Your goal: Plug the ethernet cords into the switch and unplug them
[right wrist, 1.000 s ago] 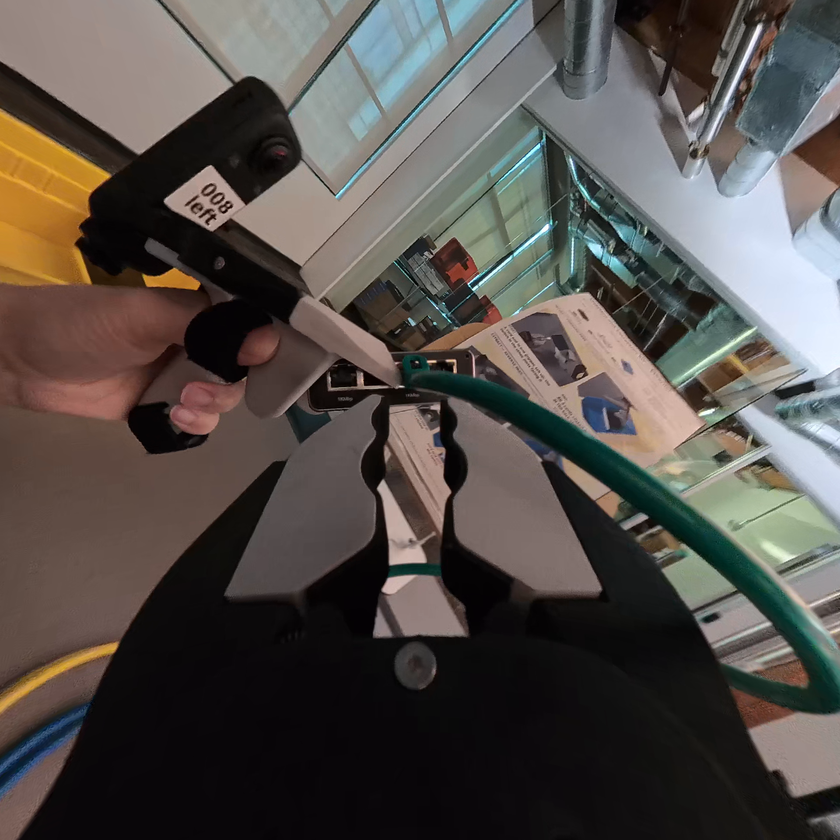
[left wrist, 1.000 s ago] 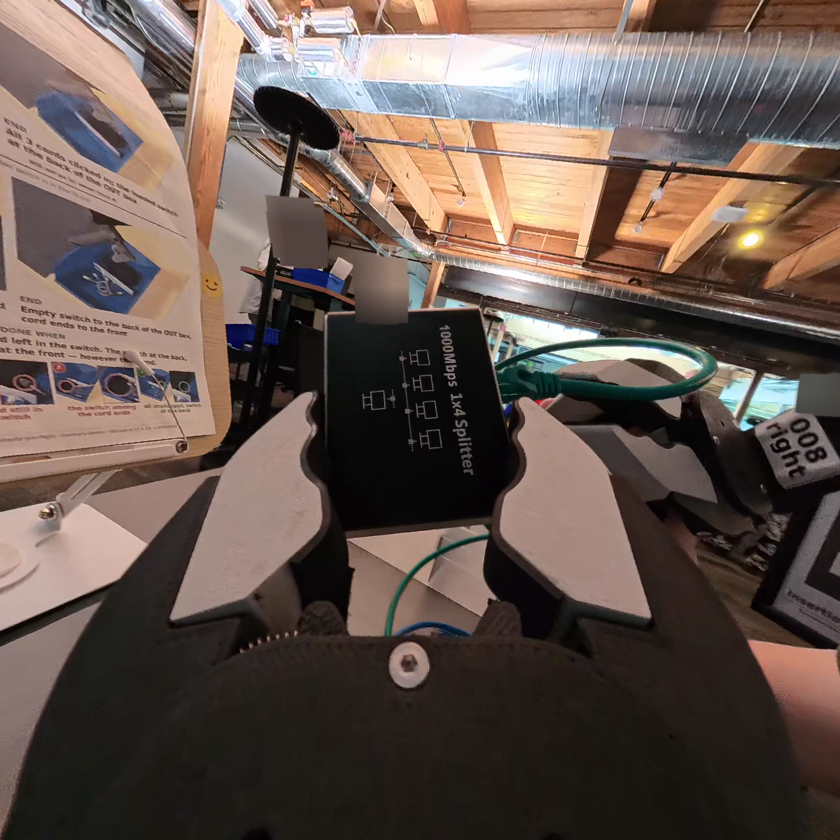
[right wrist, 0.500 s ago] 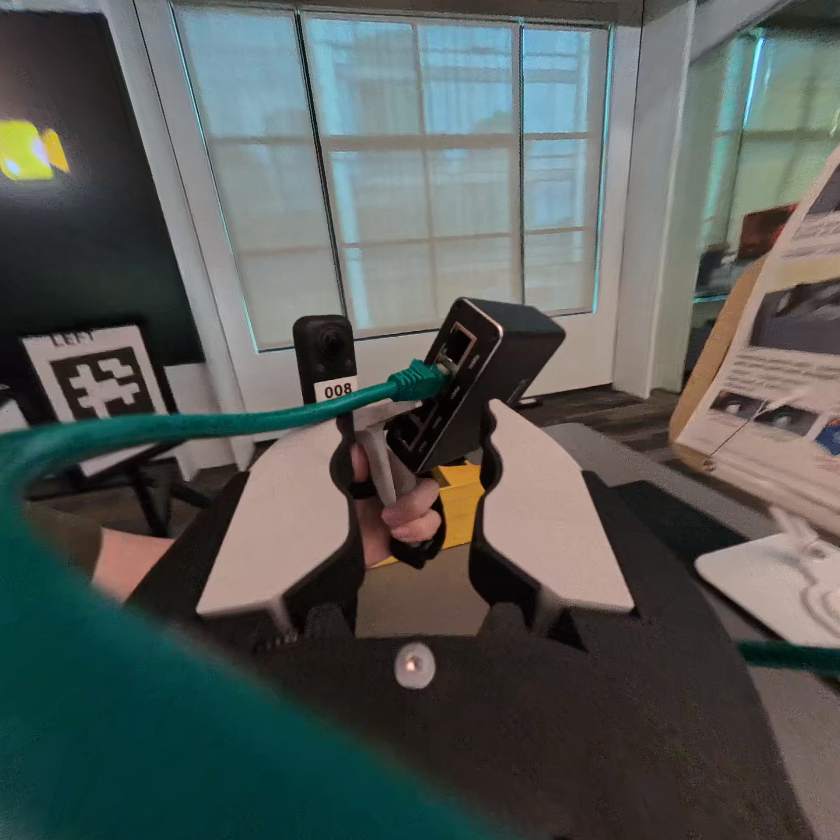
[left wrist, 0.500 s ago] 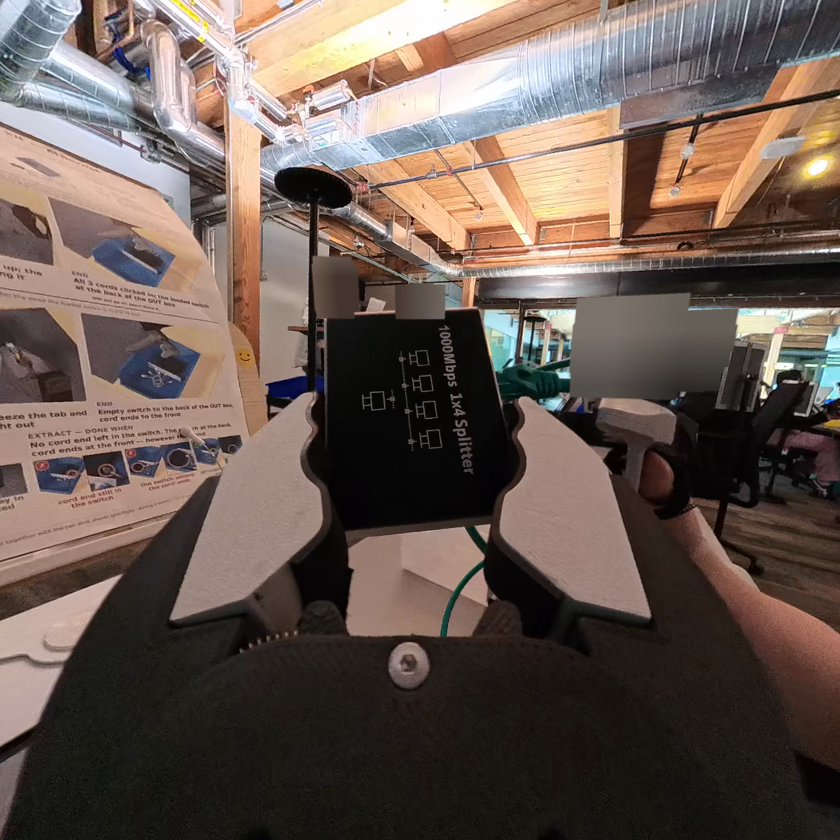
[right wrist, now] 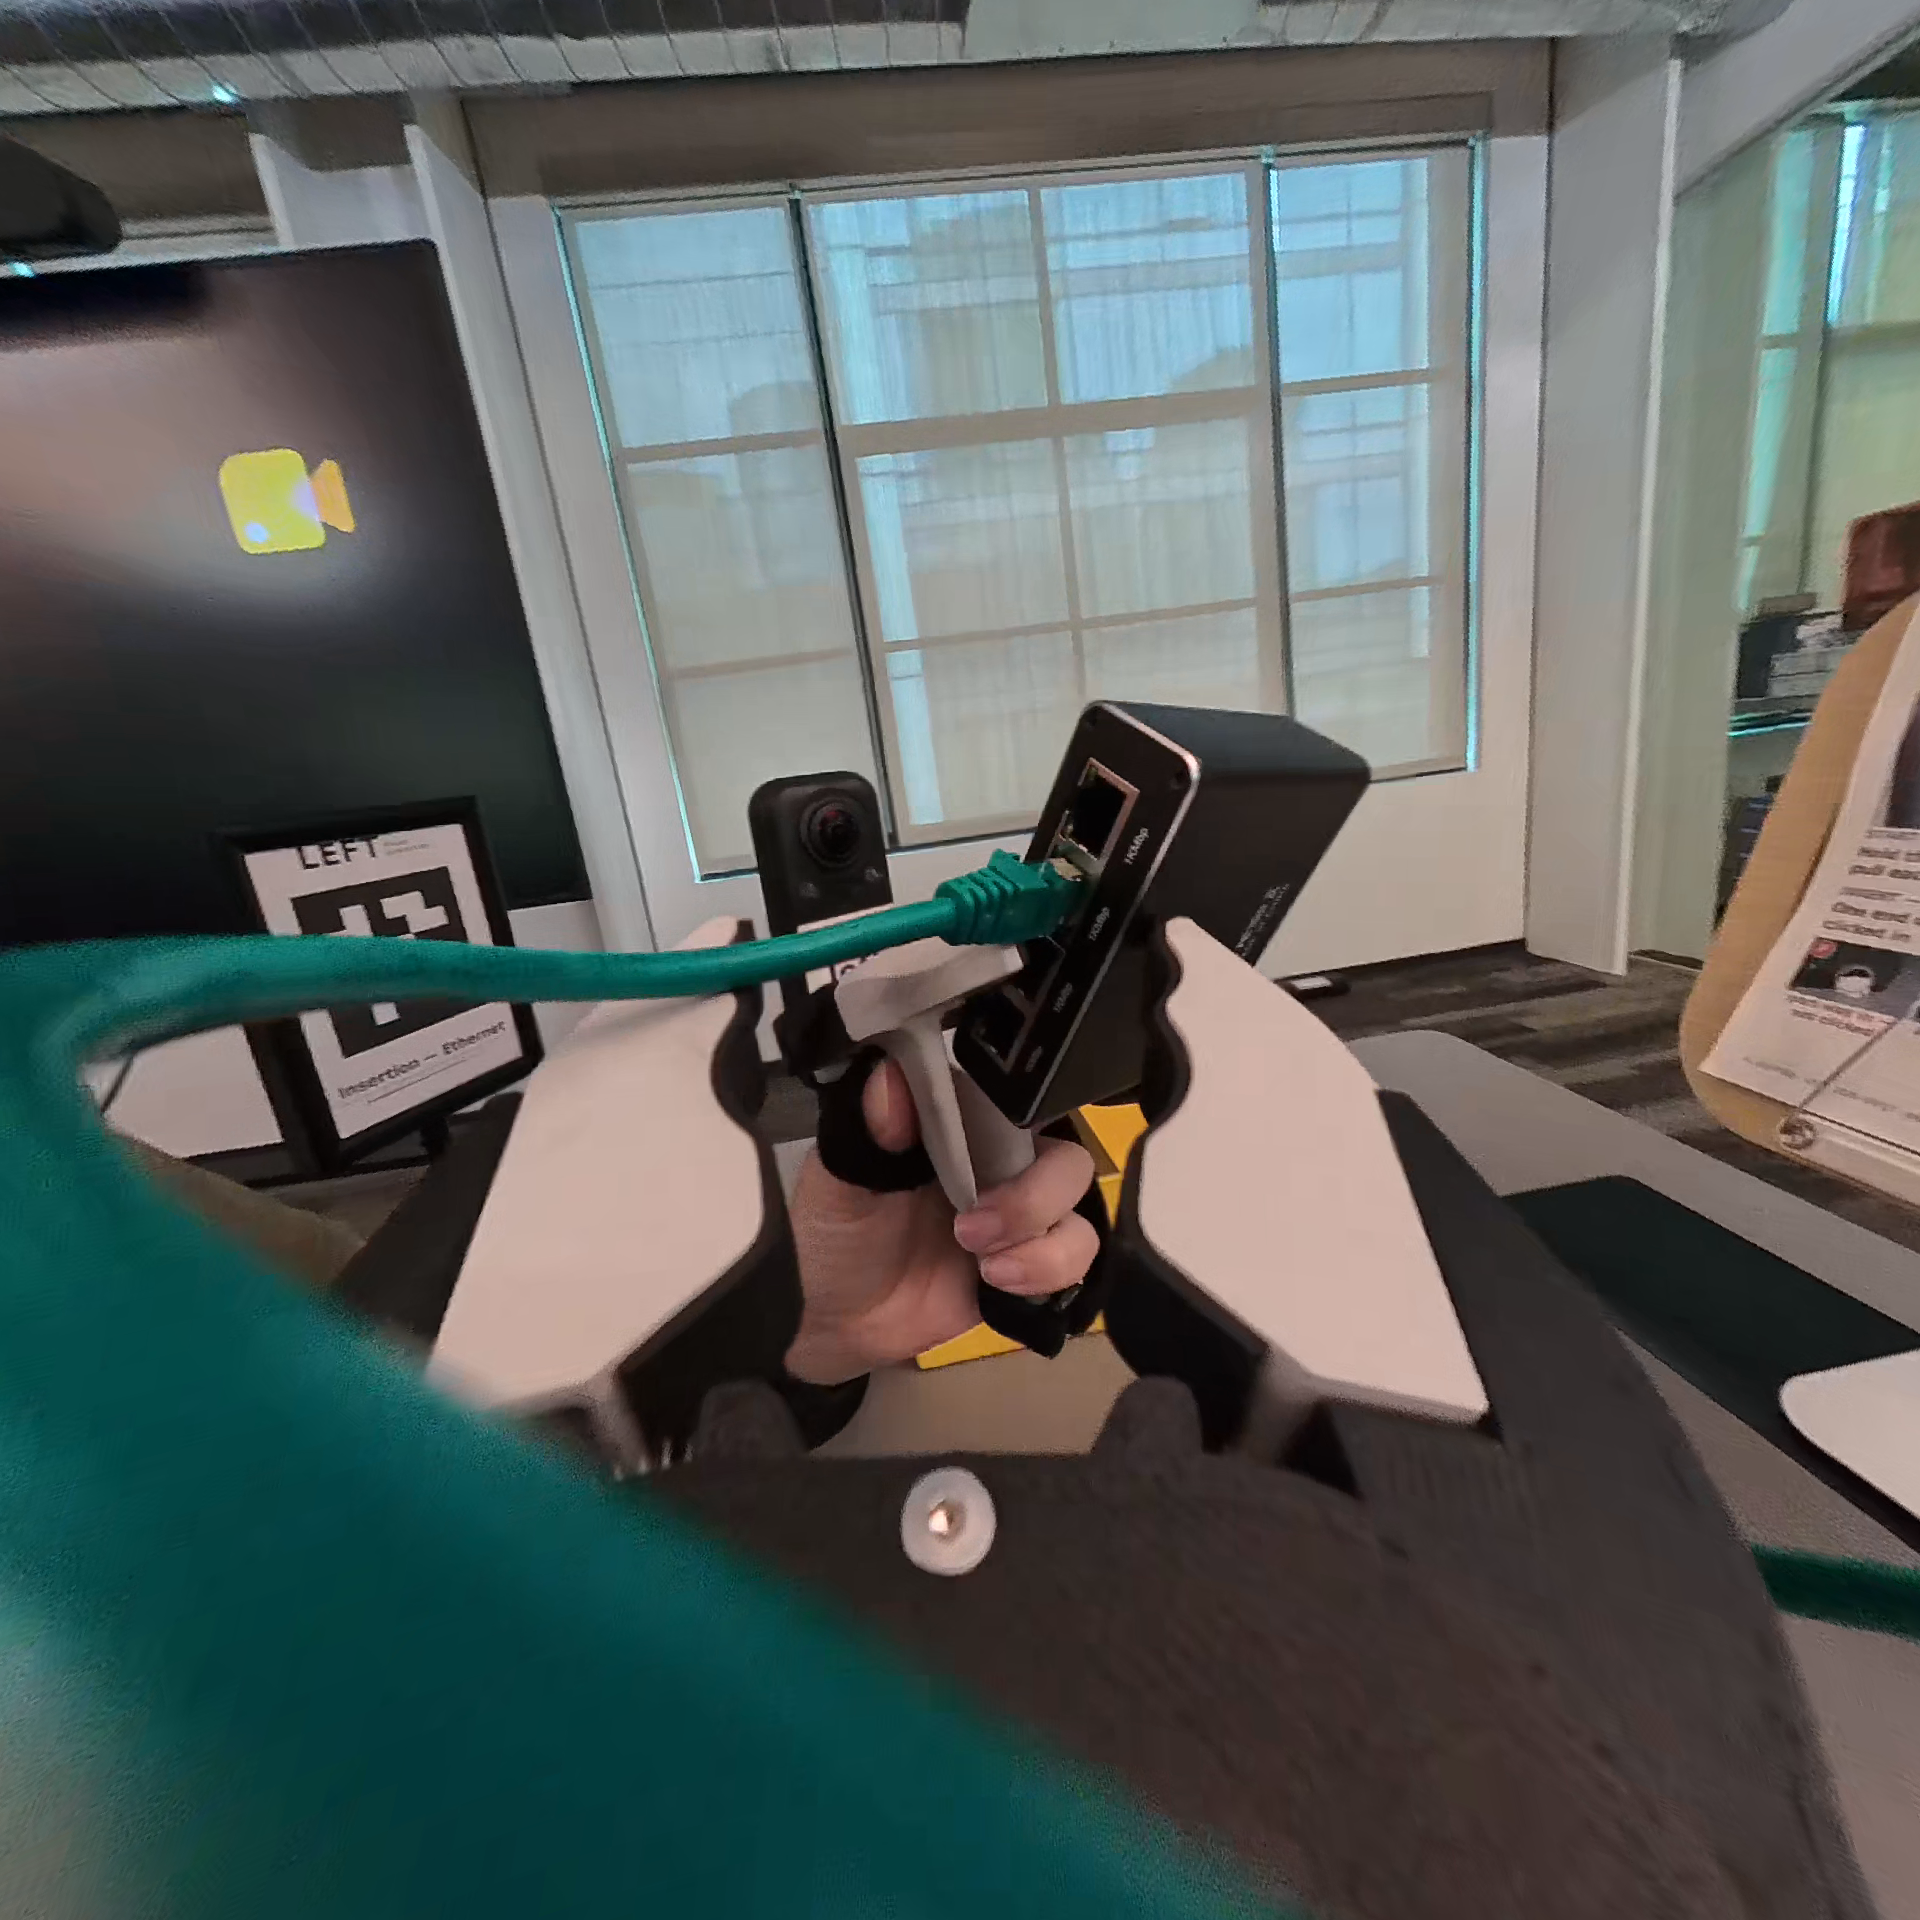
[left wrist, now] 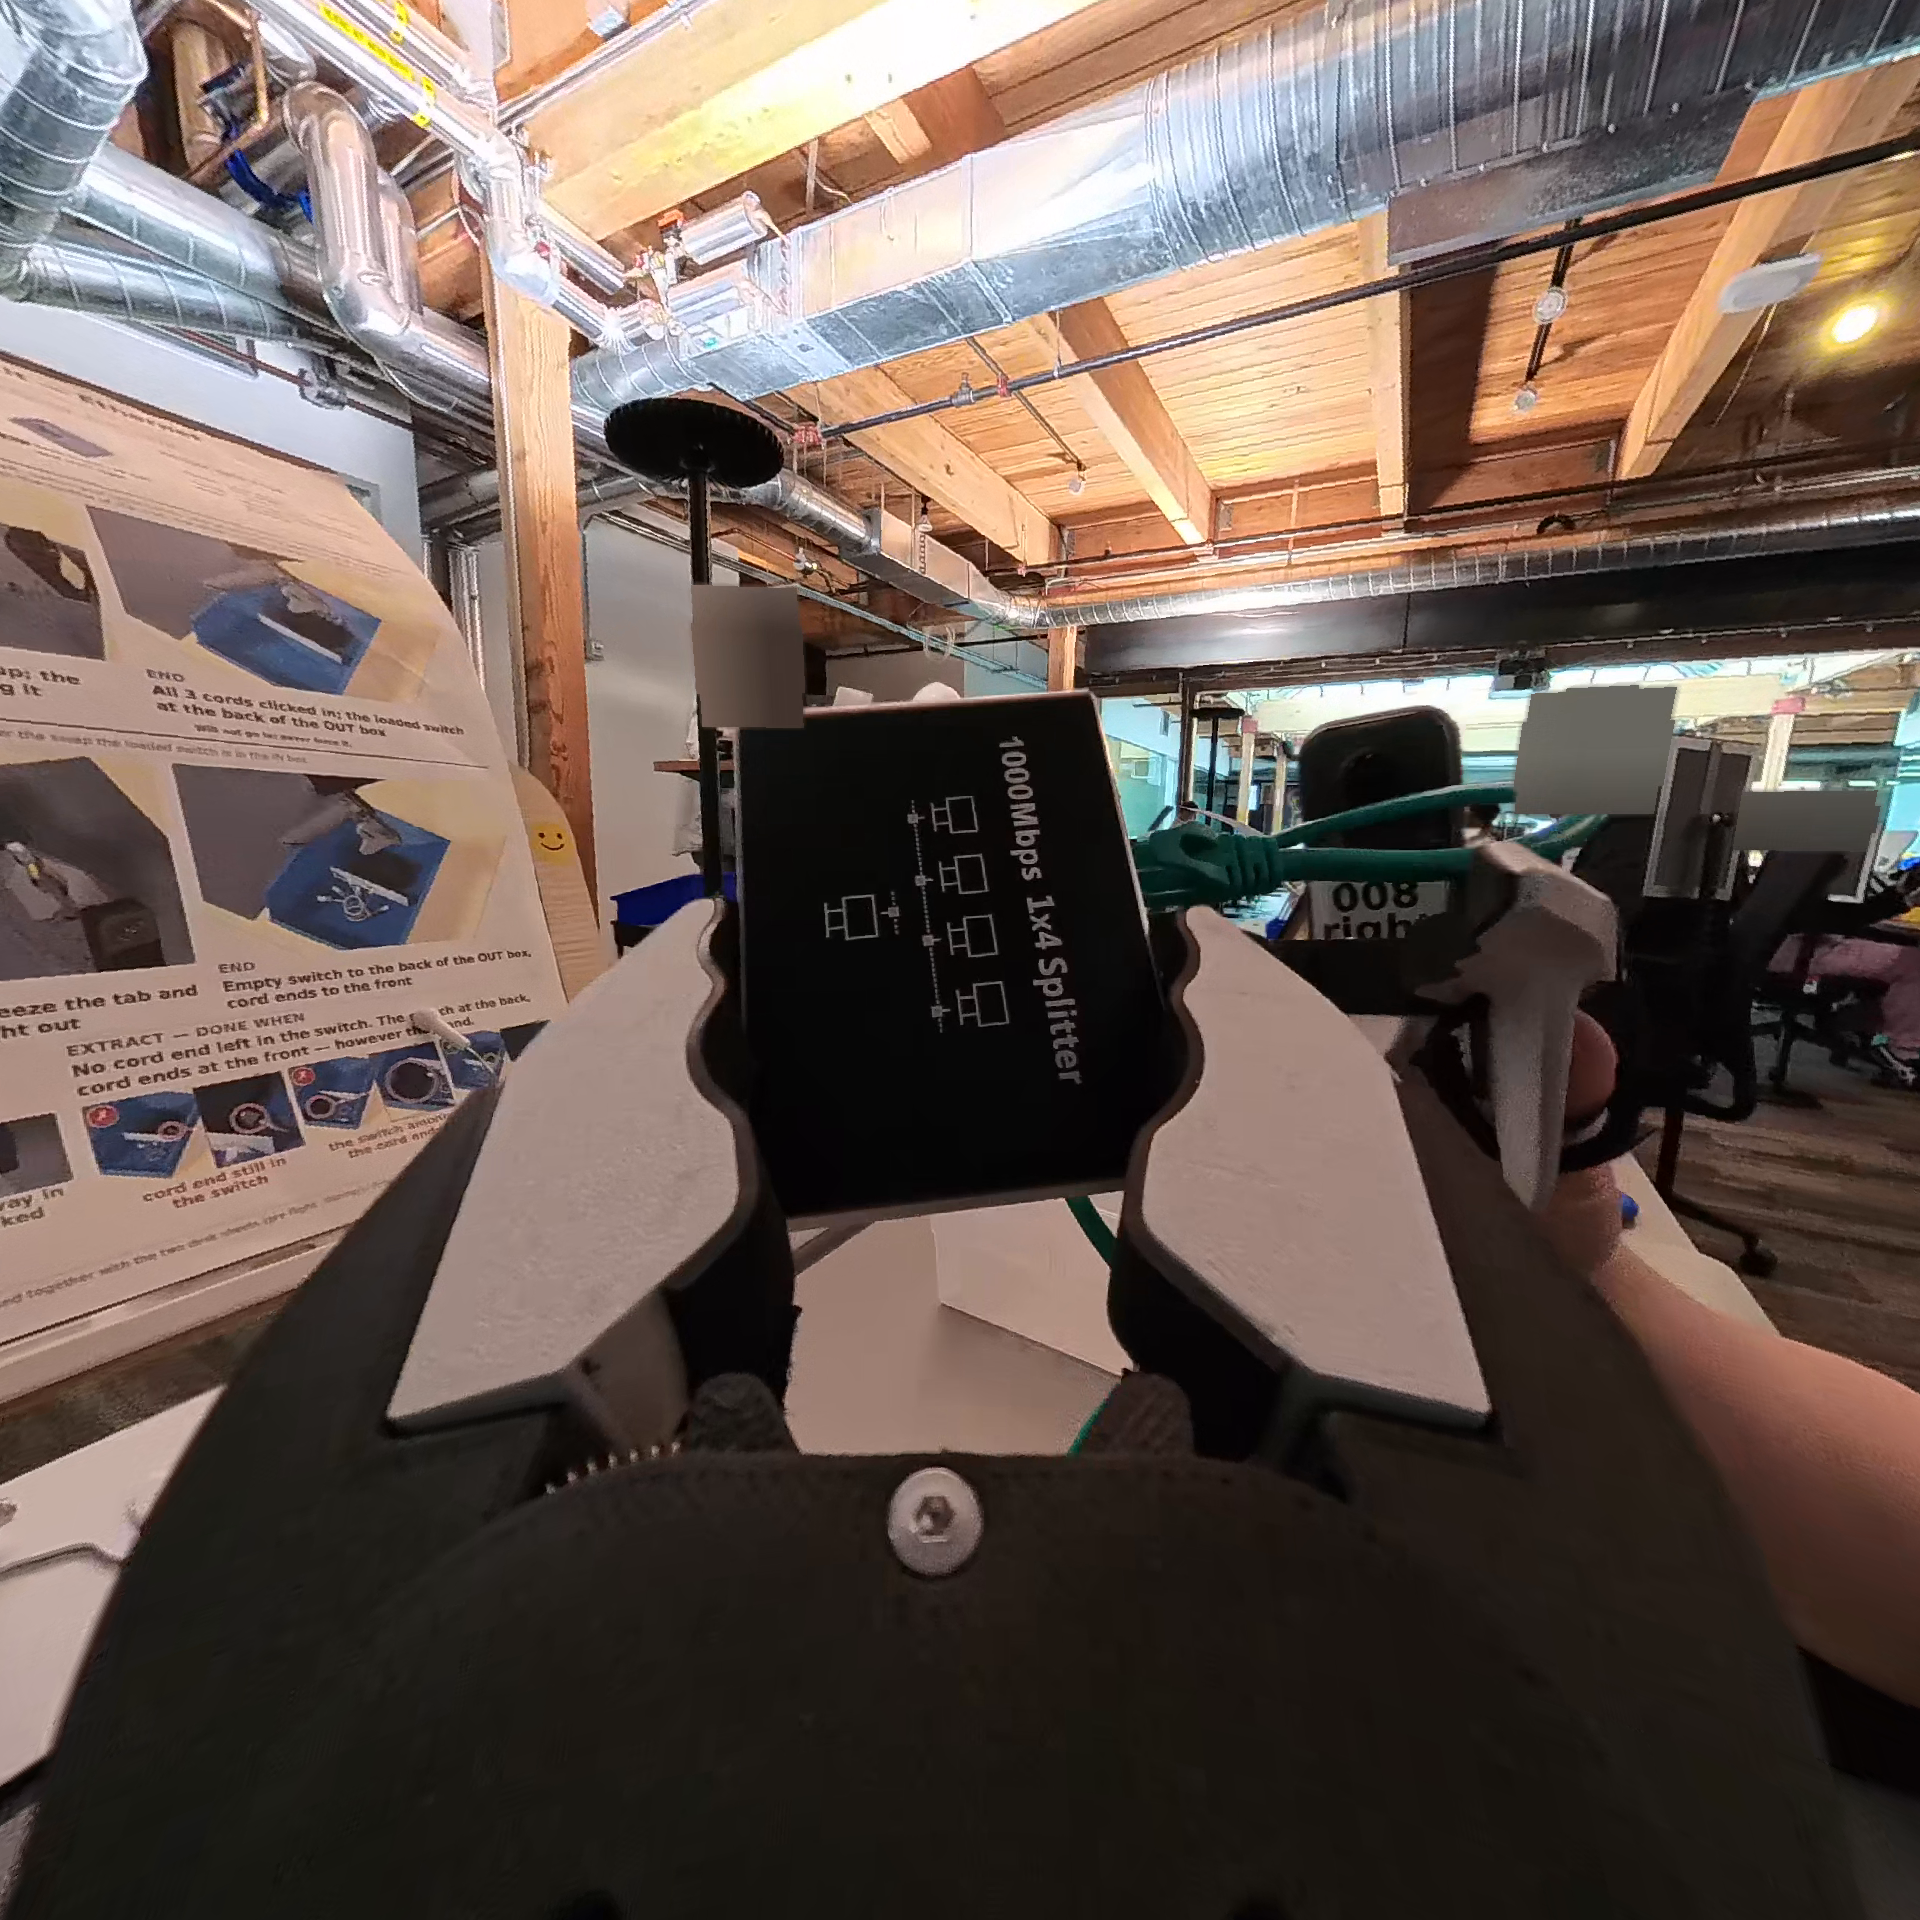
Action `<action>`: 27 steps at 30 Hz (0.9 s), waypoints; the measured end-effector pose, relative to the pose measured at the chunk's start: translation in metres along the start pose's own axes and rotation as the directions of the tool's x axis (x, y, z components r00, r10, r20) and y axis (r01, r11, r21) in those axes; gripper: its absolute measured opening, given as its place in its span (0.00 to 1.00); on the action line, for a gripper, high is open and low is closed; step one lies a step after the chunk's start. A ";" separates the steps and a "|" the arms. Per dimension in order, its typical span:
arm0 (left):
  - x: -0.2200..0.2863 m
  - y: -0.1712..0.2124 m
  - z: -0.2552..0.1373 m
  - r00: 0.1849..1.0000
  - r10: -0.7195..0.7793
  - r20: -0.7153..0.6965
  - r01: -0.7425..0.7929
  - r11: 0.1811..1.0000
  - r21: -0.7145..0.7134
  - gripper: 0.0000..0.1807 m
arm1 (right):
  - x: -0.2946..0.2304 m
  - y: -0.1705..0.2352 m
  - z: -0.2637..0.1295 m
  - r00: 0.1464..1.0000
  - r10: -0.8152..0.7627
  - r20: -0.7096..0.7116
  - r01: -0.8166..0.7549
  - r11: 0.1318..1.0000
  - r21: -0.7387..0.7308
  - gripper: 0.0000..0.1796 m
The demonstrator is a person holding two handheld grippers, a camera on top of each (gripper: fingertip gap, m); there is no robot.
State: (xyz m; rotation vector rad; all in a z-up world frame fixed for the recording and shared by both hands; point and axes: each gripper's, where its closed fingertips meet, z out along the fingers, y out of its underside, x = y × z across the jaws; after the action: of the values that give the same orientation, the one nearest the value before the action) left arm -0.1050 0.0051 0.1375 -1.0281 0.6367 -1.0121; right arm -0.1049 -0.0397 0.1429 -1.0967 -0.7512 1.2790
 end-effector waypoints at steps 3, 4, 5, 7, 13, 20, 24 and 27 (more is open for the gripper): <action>0.002 0.000 0.001 1.000 0.018 -0.005 -0.018 1.000 -0.022 0.42 | -0.003 -0.003 -0.001 1.000 -0.006 0.028 0.005 1.000 0.022 0.40; 0.003 0.001 0.002 1.000 0.019 -0.009 -0.020 0.999 -0.035 0.42 | -0.005 -0.004 -0.001 0.999 -0.017 0.034 0.016 0.999 0.030 0.40; 0.003 0.002 0.002 1.000 0.021 -0.011 -0.022 0.999 -0.048 0.42 | -0.006 -0.004 -0.002 0.999 -0.030 0.035 0.029 0.999 0.030 0.41; 0.004 0.003 0.003 0.999 0.031 -0.015 -0.032 0.997 -0.064 0.42 | -0.007 -0.004 -0.002 0.998 -0.054 0.033 0.053 0.998 0.023 0.41; 0.009 0.011 0.006 0.999 0.017 -0.039 -0.022 0.993 -0.119 0.45 | -0.013 0.002 -0.004 0.983 -0.167 0.072 0.169 0.985 -0.019 0.37; 0.007 0.038 0.012 0.999 0.005 -0.032 -0.011 0.979 -0.205 0.47 | -0.004 0.010 -0.005 0.981 -0.186 0.055 0.190 0.979 -0.069 0.34; -0.003 0.031 0.009 1.000 -0.003 0.030 0.008 0.986 -0.169 0.46 | 0.006 -0.001 -0.011 0.988 -0.157 0.007 0.157 0.986 -0.059 0.36; -0.007 0.020 0.006 0.998 0.008 0.065 -0.001 0.994 -0.110 0.46 | 0.010 0.004 -0.011 0.966 -0.257 -0.034 0.252 0.961 -0.112 0.36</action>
State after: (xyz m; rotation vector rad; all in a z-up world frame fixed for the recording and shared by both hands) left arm -0.0952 0.0165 0.1214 -1.1515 0.6462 -0.9437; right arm -0.0950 -0.0325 0.1343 -1.0737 -0.9016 1.0008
